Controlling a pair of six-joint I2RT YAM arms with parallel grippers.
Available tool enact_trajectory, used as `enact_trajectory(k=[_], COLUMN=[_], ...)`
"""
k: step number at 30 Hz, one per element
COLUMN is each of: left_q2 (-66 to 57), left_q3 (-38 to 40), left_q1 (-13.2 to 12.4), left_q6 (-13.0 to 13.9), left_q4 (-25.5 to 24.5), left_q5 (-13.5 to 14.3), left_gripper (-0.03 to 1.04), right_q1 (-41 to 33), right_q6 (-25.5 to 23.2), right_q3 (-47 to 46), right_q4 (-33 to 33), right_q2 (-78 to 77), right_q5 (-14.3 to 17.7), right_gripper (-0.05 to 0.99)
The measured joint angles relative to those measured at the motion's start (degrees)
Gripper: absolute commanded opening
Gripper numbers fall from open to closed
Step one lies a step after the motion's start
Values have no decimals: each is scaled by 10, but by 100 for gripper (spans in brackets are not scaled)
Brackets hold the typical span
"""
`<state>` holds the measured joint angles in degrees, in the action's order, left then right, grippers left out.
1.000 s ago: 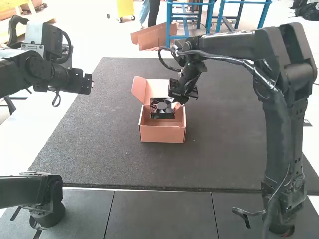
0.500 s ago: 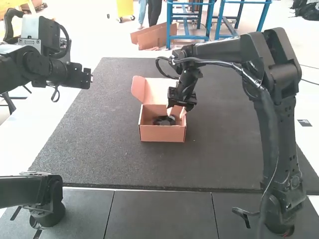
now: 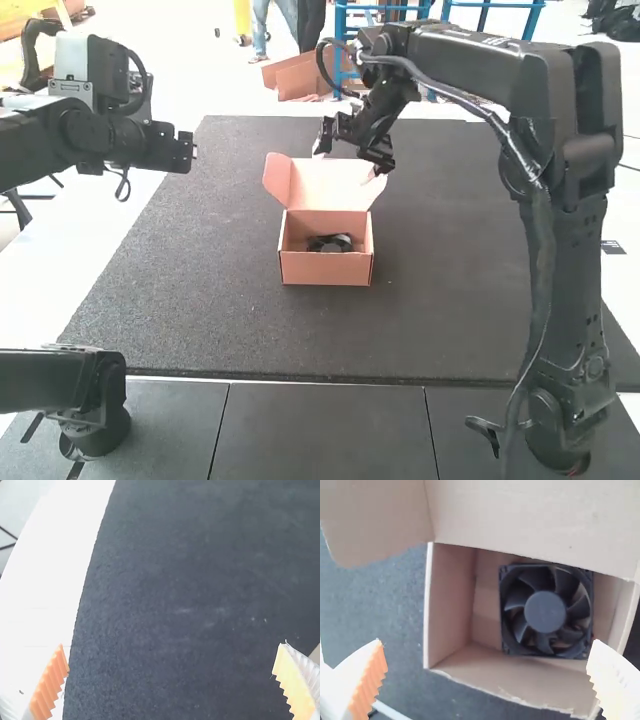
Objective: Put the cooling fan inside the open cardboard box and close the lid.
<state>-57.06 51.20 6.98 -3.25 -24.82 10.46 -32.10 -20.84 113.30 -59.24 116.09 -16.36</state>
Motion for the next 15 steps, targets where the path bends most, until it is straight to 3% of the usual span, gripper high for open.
enact_trajectory(k=[5, 10, 15], left_q2=[-35, -77, -125], left_q3=[-18, -19, -19], left_q1=[24, 47, 54], left_q6=[7, 9, 9], left_q4=[38, 84, 121], left_q5=[-5, -8, -10], left_gripper=[97, 97, 97], right_q1=[11, 12, 23], right_q6=[26, 57, 82], right_q3=[-26, -75, -130], right_q4=[27, 89, 143], right_q2=[-56, -97, -109], right_q5=[32, 84, 123], right_gripper=[92, 92, 92])
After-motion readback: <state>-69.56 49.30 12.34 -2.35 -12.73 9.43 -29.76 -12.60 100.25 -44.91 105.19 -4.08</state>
